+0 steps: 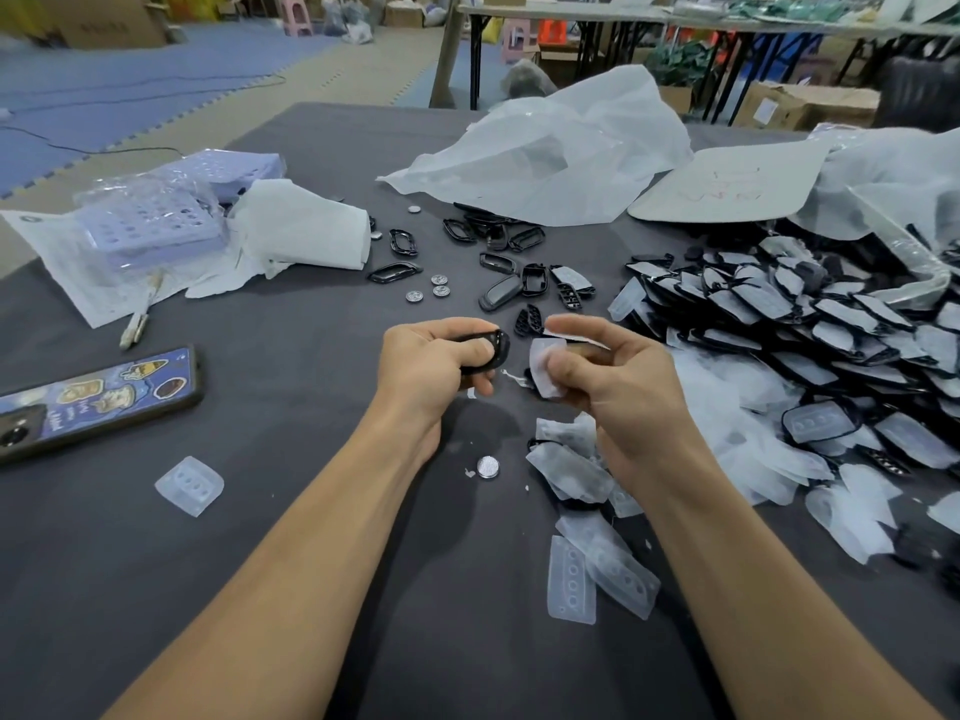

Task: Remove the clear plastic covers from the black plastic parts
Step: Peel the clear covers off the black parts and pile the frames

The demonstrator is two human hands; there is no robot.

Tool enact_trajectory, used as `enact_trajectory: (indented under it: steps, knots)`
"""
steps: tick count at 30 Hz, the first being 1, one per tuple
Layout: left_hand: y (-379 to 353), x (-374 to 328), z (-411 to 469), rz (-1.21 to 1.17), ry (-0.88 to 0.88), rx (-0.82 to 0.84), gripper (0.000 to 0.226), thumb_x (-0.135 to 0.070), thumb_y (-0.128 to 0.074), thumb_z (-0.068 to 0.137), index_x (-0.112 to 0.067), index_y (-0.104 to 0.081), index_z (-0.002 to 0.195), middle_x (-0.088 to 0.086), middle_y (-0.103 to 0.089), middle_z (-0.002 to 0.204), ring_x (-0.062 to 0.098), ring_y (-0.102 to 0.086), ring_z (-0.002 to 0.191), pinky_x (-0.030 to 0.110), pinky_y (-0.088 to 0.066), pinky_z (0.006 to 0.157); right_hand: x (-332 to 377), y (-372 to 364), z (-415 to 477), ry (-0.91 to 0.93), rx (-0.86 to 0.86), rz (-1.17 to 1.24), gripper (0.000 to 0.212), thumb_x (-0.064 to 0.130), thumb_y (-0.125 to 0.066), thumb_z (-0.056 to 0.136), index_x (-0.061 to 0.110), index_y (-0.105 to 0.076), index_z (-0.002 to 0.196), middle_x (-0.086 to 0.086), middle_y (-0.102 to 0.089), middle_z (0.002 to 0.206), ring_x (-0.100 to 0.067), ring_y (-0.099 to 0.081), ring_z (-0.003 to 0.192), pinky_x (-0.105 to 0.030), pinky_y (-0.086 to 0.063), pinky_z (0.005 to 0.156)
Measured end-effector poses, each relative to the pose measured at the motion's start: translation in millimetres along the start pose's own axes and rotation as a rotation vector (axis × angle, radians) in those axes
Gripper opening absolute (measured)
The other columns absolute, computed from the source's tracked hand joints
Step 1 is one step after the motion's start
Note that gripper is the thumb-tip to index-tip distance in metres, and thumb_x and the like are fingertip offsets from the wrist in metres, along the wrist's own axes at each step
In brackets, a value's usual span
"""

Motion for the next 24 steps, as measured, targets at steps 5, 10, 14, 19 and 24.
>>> enact_trajectory:
  steps: [5, 10, 14, 19, 24]
  knots:
    - [-7, 0, 1, -0.004, 0.003, 0.035, 0.027, 0.015, -0.068, 0.083, -0.010, -0.079, 0.078, 0.011, -0.067, 0.058, 0.022, -0.054, 0.043, 0.025, -0.050, 0.046, 4, 7, 5, 0.087, -0.051, -0.014, 0.029, -0.011, -0.070, 0.087, 0.017, -0.079, 0.091, -0.004, -0.073, 0.071, -0.014, -0.061, 0.060, -0.023, -0.055, 0.064]
    - [-12, -4, 0, 0.049, -0.021, 0.137, 0.039, 0.013, -0.065, 0.072, -0.019, -0.085, 0.084, 0.012, -0.064, 0.058, 0.024, -0.049, 0.045, 0.023, -0.043, 0.044, 7, 11, 7, 0.156, -0.093, -0.111, 0.030, -0.007, -0.072, 0.087, 0.020, -0.082, 0.079, -0.002, -0.075, 0.073, -0.013, -0.062, 0.062, -0.021, -0.052, 0.062]
    - [-22, -9, -7, 0.080, -0.067, 0.274, 0.037, 0.006, -0.067, 0.072, -0.022, -0.085, 0.089, 0.022, -0.062, 0.060, 0.021, -0.044, 0.043, 0.021, -0.045, 0.048, 10, 12, 4, 0.272, -0.181, -0.344, 0.020, 0.008, -0.080, 0.086, 0.028, -0.083, 0.083, 0.009, -0.079, 0.082, -0.011, -0.076, 0.080, -0.032, -0.062, 0.078]
    - [-23, -9, -7, 0.066, -0.092, 0.216, 0.029, 0.012, -0.068, 0.082, -0.013, -0.083, 0.084, 0.006, -0.072, 0.062, 0.017, -0.052, 0.042, 0.021, -0.050, 0.054, 11, 5, 2, 0.299, -0.151, -0.402, 0.026, 0.007, -0.079, 0.085, 0.031, -0.082, 0.076, 0.007, -0.078, 0.075, -0.012, -0.075, 0.074, -0.031, -0.063, 0.073]
    - [-19, -17, -6, 0.035, -0.121, 0.246, 0.027, 0.011, -0.068, 0.082, -0.012, -0.081, 0.082, 0.019, -0.068, 0.062, 0.019, -0.050, 0.041, 0.023, -0.050, 0.058, 3, -1, 7, -0.034, 0.007, -0.046, 0.033, 0.023, -0.062, 0.101, 0.016, -0.083, 0.075, -0.011, -0.077, 0.076, -0.018, -0.071, 0.068, -0.028, -0.059, 0.062]
Point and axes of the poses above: each hand's wrist, its own z-axis towards the middle knuckle, its own y-axis out of the back of the hand, x = y × z, the point moved 6 cm from there along z, towards the middle knuckle
